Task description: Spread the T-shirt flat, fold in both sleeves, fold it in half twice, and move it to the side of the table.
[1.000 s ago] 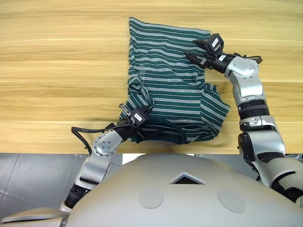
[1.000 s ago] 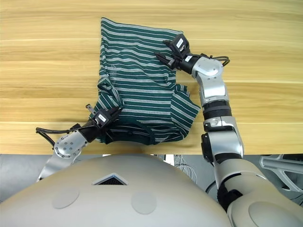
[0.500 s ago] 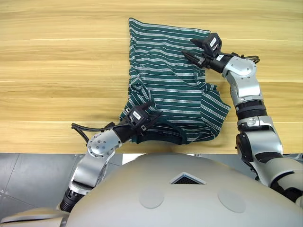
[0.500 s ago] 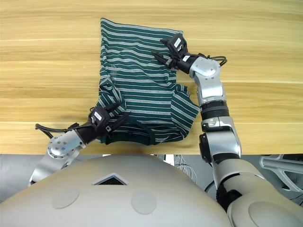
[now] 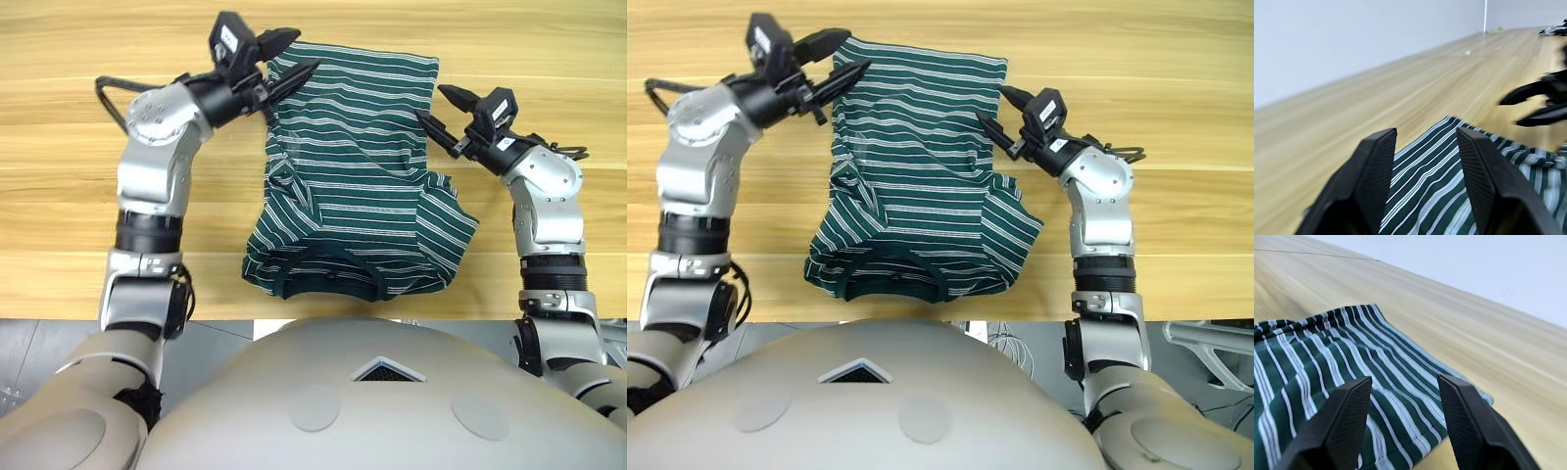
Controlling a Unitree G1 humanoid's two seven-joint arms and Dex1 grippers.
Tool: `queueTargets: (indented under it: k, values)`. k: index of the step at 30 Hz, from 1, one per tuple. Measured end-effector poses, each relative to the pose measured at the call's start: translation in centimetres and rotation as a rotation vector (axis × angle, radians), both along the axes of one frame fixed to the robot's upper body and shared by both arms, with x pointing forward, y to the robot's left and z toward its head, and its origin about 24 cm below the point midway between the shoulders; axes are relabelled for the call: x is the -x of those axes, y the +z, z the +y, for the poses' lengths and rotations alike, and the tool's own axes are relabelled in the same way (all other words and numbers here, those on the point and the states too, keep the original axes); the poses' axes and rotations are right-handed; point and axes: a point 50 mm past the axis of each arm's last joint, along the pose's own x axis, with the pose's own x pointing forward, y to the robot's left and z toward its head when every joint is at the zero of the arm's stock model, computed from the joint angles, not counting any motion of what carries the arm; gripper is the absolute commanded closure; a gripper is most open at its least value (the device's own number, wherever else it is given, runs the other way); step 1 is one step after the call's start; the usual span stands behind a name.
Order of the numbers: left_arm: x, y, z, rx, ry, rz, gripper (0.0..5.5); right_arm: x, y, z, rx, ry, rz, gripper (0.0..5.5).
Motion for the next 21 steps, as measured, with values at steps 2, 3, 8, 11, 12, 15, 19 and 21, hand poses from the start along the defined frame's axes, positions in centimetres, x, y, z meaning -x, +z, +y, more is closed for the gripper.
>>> queueTargets:
  k: [2,3,8,11,12,15,19,21]
  values:
    - [-2.1,-1.6,-1.3,-0.012,0.02,0.088,3.37,1.6,-0.7,-0.4,-0.019,-0.017,0.026,3.0]
    - [-2.7,-2.4,-1.8,-0.031,0.025,0.124,3.37,2.4,-1.0,-0.6,-0.034,-0.026,0.039,3.0]
    - [-3.0,-8.3,-5.1,-0.223,0.086,0.342,3.37,7.6,-0.1,-3.0,-0.167,-0.016,0.051,3.0]
    - [-3.1,-9.1,-5.4,-0.276,0.163,0.39,3.37,8.0,1.5,-3.8,-0.172,-0.002,0.003,3.0]
    - [-3.2,-9.1,-5.5,-0.266,0.179,0.393,3.37,8.0,1.5,-3.8,-0.174,-0.002,0.007,3.0]
    - [-3.7,-8.6,-5.2,-0.29,0.233,0.375,3.37,8.0,1.6,-3.6,-0.175,-0.001,0.003,3.0]
    - [-4.2,-8.6,-3.7,-0.267,0.362,0.391,3.37,9.7,0.9,-4.2,-0.181,-0.052,0.063,3.0]
    - [-4.4,-8.5,-2.7,-0.251,0.43,0.396,3.37,10.2,0.0,-4.5,-0.186,-0.125,0.144,3.0]
